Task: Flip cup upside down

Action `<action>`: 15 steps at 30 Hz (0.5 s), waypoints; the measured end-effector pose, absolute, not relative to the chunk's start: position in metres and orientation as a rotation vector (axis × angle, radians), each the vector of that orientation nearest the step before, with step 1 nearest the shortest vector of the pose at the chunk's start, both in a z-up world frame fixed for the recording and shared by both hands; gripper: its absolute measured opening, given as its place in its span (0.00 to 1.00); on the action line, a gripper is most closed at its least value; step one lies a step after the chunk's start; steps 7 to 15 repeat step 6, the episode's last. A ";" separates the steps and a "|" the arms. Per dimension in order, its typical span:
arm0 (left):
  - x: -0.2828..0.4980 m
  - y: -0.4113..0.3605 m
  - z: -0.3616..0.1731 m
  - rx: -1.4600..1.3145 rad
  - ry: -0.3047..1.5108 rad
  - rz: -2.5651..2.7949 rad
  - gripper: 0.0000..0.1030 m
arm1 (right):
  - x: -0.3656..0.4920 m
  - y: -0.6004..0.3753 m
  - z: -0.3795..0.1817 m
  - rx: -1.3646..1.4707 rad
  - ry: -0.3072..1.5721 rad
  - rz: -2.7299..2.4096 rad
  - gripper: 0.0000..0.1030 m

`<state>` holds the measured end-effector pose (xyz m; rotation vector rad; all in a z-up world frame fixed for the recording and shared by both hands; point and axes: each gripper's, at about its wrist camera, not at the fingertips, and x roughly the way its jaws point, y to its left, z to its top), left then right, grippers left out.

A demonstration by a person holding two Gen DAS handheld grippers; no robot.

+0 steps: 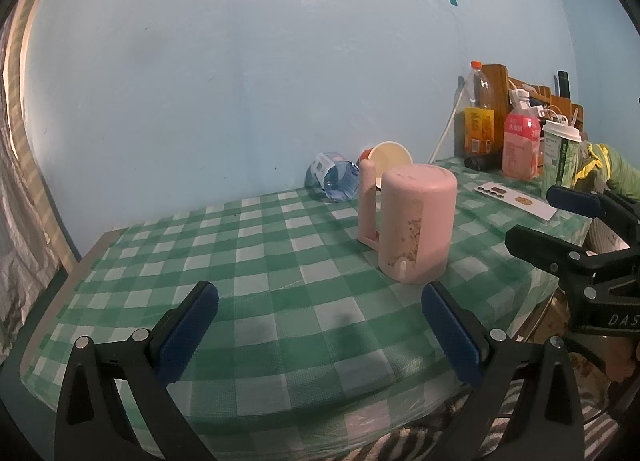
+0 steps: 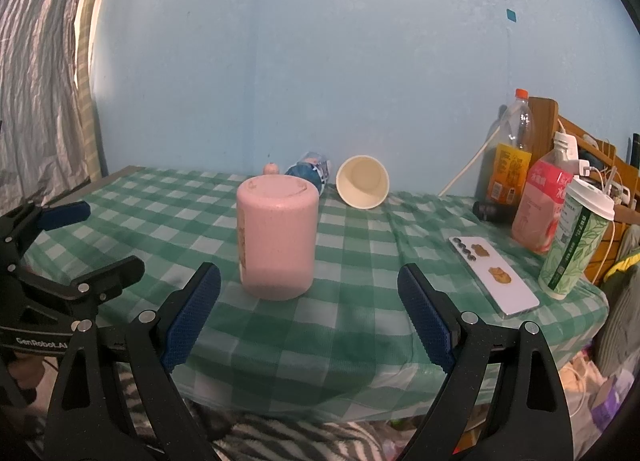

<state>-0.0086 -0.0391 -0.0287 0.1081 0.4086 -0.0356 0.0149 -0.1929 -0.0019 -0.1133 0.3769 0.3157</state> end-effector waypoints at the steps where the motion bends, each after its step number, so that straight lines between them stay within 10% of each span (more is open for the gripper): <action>1: -0.009 -0.039 -0.029 0.105 0.405 -0.036 1.00 | 0.015 -0.193 -0.002 -0.114 0.377 0.316 0.87; 15: -0.010 -0.037 -0.028 0.103 0.394 -0.041 1.00 | 0.015 -0.193 -0.002 -0.113 0.378 0.316 0.87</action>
